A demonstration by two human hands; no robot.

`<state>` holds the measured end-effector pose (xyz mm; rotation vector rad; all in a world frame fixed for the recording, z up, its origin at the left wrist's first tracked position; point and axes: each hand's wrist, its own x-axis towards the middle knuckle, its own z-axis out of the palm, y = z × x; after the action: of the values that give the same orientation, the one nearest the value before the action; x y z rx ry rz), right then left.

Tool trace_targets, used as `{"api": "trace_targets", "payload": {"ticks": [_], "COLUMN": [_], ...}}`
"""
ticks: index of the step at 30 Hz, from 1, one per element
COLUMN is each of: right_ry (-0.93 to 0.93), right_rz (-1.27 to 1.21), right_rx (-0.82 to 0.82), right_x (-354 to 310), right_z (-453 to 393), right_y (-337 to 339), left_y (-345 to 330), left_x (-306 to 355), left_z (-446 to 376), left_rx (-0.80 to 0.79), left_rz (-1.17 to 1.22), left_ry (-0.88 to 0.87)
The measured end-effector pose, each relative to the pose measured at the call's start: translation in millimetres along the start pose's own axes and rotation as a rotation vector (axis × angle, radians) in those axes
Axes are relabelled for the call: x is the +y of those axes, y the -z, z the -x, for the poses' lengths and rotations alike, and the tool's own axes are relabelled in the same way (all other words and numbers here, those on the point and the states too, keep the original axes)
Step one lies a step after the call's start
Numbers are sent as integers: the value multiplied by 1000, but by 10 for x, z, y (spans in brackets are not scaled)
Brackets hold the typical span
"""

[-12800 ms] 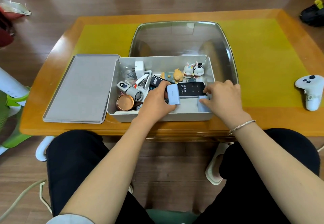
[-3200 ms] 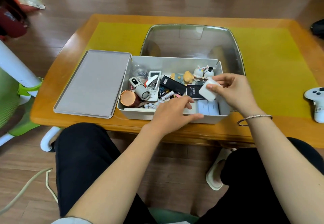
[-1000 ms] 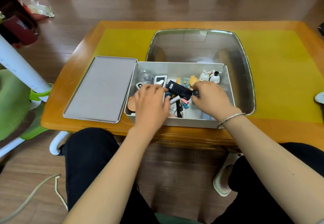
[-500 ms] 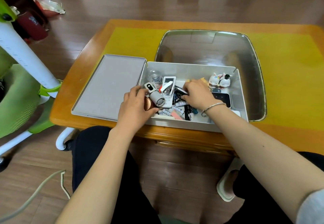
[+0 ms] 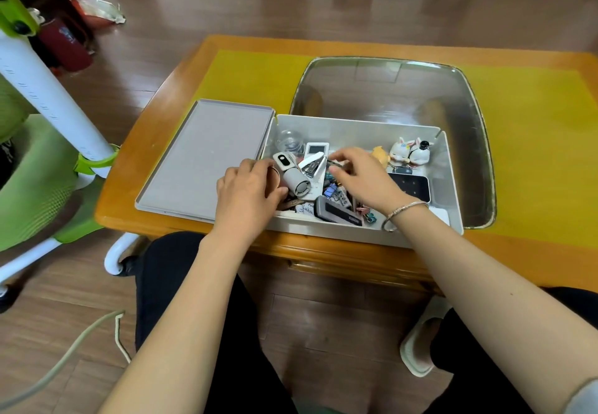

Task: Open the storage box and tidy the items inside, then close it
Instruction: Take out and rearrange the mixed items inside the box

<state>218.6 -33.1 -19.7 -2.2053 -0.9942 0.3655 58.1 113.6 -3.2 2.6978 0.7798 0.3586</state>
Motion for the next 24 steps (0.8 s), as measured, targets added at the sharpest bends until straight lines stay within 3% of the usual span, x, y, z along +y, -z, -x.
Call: {"api": "trace_targets", "payload": {"ticks": [7, 13, 18, 24], "right_ry": [-48, 26, 42, 85], "right_rz": [161, 97, -56, -5], "right_rx": [-228, -227, -351, -409], "right_x": [-103, -161, -115, -83], "right_z": [-358, -210, -28, 107], "right_y": [-205, -318, -183, -118], "left_y": [143, 70, -18, -113], "left_x": [36, -26, -27, -31], "left_z": [-55, -60, -98, -143], "left_rx": [273, 306, 293, 245], "left_rz": [224, 422, 488, 531], "left_ry": [21, -6, 4, 54]}}
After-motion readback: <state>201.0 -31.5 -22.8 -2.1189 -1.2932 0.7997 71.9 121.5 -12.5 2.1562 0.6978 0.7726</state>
